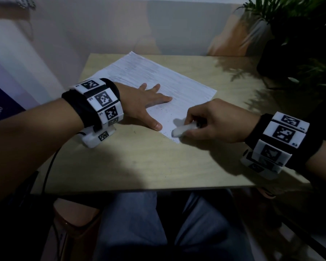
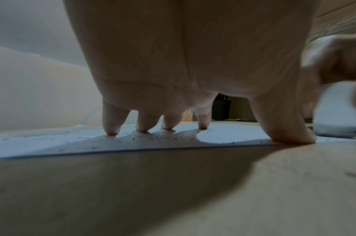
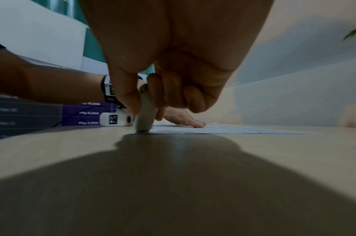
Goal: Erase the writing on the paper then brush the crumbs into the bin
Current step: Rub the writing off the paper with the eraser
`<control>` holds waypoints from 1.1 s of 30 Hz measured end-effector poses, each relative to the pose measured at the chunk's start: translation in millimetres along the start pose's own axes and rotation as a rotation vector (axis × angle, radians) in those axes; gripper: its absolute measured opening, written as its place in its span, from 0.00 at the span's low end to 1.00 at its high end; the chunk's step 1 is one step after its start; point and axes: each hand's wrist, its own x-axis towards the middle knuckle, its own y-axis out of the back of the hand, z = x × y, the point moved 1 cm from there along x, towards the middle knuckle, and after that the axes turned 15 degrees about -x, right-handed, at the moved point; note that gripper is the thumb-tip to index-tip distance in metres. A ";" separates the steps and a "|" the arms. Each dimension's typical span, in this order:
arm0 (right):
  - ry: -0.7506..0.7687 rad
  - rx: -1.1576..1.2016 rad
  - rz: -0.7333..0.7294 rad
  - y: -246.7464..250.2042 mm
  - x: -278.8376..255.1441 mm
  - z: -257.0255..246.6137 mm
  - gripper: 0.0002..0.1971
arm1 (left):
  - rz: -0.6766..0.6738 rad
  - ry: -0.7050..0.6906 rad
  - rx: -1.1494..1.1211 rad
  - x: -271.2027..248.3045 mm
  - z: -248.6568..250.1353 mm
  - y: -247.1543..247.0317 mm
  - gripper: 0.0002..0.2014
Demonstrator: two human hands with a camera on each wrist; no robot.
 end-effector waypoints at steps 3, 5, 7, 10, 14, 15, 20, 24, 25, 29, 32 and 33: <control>-0.104 -0.188 0.152 -1.9 6.5 8.9 0.17 | 0.000 0.002 0.006 -0.1 0.3 -0.4 0.55; -0.078 -0.205 0.161 -3.5 6.1 7.3 0.17 | 0.002 0.001 0.007 0.4 -0.3 -0.1 0.54; -0.005 -0.126 0.082 -2.5 1.6 1.8 0.19 | 0.004 -0.003 0.008 0.4 -0.4 -0.1 0.53; -0.002 -0.035 0.041 -1.0 2.1 1.2 0.22 | 0.006 0.000 0.004 -0.5 -0.6 0.1 0.52; -0.073 -0.170 0.183 -5.1 13.0 7.7 0.17 | 0.005 -0.004 0.009 -0.1 0.2 -0.2 0.52; -0.046 -0.150 0.163 -5.9 13.5 5.9 0.16 | 0.007 -0.005 0.011 0.1 0.5 -0.2 0.52; -0.049 -0.101 0.080 -3.4 24.1 5.6 0.17 | 0.014 -0.006 0.015 1.5 -2.2 -0.6 0.53; -0.085 -0.172 0.161 -1.8 30.9 8.6 0.18 | 0.021 -0.010 0.018 2.6 -2.5 -1.3 0.52; -0.045 -0.132 0.127 -1.9 28.2 5.4 0.16 | 0.021 -0.009 0.019 2.7 -2.5 -1.2 0.52; 0.005 -0.063 0.070 -3.9 18.0 1.9 0.11 | 0.018 -0.004 0.010 3.1 -3.9 -0.9 0.53; -0.086 -0.142 0.189 -2.0 16.3 9.8 0.10 | 0.015 -0.009 0.012 2.8 -2.5 -0.9 0.52; -0.072 -0.132 0.185 -1.2 13.9 9.3 0.10 | 0.014 -0.009 0.012 2.5 -2.4 -1.1 0.52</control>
